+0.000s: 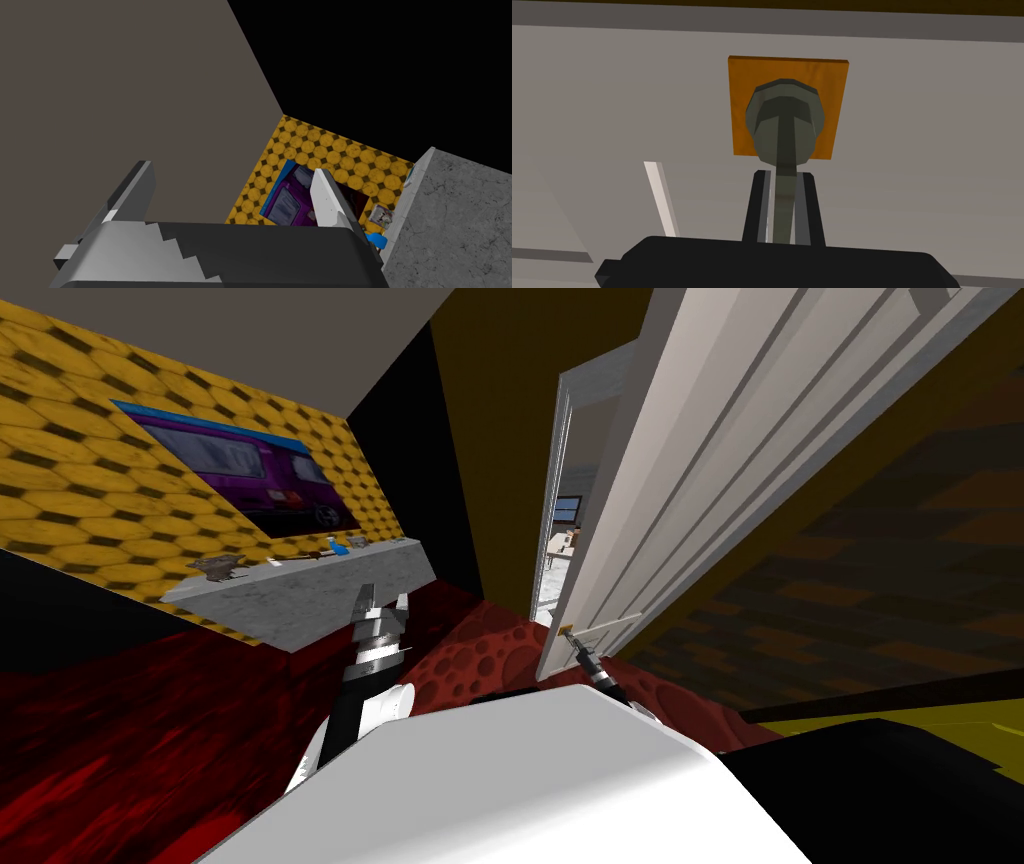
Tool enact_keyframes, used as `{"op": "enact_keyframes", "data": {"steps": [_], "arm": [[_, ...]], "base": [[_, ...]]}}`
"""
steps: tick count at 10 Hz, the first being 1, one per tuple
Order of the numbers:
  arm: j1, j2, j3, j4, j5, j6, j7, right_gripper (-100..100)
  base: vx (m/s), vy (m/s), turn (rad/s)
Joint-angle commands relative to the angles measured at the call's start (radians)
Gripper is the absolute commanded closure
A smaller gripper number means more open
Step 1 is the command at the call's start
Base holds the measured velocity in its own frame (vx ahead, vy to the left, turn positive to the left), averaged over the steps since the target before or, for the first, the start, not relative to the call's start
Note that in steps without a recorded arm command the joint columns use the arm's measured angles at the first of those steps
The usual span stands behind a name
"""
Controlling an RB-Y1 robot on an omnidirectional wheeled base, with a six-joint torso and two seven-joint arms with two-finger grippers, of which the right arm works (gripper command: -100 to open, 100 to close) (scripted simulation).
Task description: Pull the door open
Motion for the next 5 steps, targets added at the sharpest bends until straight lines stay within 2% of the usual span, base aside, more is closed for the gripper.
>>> {"op": "enact_keyframes", "data": {"steps": [1, 3, 5], "arm": [[-0.006, 0.011, 0.031, -0.024, -0.014, 0.021, 0.021, 100], [-0.006, 0.011, 0.031, -0.024, -0.014, 0.021, 0.021, 100], [-0.007, 0.012, 0.042, -0.04, -0.025, 0.036, 0.032, 100]], "base": [[-0.139, -0.082, 0.074], [-0.082, -0.059, 0.045], [-0.038, -0.033, 0.022]]}}
